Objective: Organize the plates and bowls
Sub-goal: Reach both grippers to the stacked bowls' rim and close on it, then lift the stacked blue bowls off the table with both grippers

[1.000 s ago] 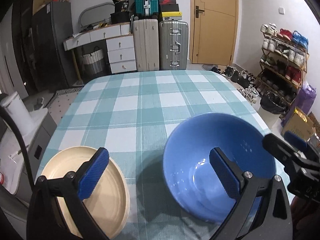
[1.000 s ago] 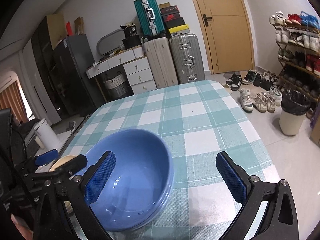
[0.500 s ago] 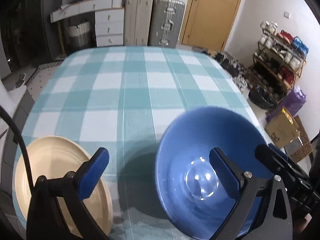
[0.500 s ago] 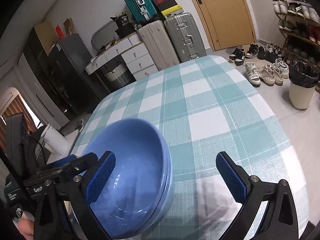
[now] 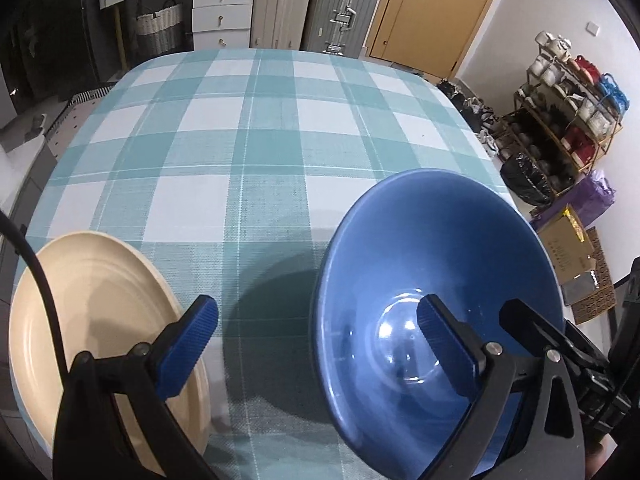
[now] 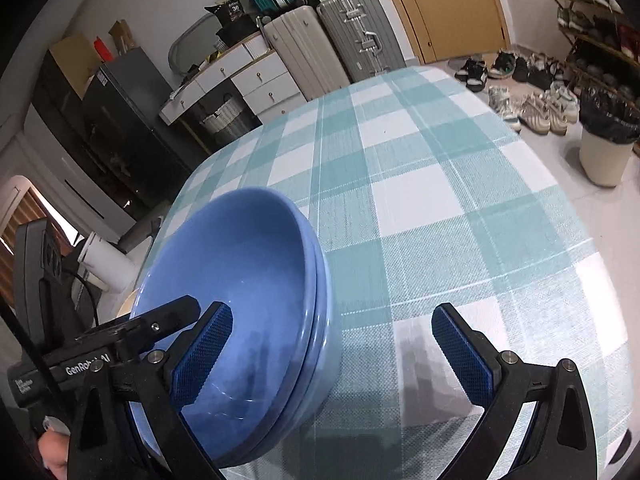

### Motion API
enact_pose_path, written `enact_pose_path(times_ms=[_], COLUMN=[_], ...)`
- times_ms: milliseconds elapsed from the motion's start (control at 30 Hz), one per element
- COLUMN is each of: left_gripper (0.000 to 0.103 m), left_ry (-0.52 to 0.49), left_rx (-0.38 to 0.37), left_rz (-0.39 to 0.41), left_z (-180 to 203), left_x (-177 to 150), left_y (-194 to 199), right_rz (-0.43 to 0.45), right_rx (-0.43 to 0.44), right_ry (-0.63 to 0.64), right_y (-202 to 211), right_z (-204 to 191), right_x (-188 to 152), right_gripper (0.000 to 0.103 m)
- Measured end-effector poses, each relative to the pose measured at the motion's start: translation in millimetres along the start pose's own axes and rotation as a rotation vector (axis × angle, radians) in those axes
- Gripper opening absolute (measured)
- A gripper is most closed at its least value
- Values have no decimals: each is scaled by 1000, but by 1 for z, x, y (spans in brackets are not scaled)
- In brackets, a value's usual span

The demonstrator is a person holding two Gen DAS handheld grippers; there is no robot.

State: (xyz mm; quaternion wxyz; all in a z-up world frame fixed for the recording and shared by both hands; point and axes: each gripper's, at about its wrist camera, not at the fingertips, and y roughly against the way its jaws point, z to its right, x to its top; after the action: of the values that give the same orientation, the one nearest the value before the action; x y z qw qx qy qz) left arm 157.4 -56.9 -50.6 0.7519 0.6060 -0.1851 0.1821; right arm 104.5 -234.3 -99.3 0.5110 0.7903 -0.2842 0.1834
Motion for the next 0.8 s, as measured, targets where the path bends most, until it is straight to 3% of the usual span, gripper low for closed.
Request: enact_pose_path(times_ms=[167, 400, 500, 533, 700, 800], left_gripper=[85, 82, 80, 76, 67, 54], left_ry=[-9, -49, -46, -44, -45, -64], left_rx=[25, 54, 67, 73, 88, 91], left_rz=[-20, -8, -21, -22, -29, -49], left_z=[2, 10, 8, 7, 8, 12], left_x=[-2, -4, -4, -3, -4, -5], left_y=[-8, -10, -14, -15, -19, -24], right_rz=[-39, -42, -58, -75, -102, -112], right_rx=[29, 35, 29, 28, 32, 42], right_ry=[-32, -27, -42, -52, -89, -95], right_y=[-8, -10, -13, -16, -22, -24], right_z=[2, -2, -1, 0, 2, -1], right_x=[0, 0, 0, 0, -1, -2], right_gripper=[102, 101, 85, 75, 68, 60])
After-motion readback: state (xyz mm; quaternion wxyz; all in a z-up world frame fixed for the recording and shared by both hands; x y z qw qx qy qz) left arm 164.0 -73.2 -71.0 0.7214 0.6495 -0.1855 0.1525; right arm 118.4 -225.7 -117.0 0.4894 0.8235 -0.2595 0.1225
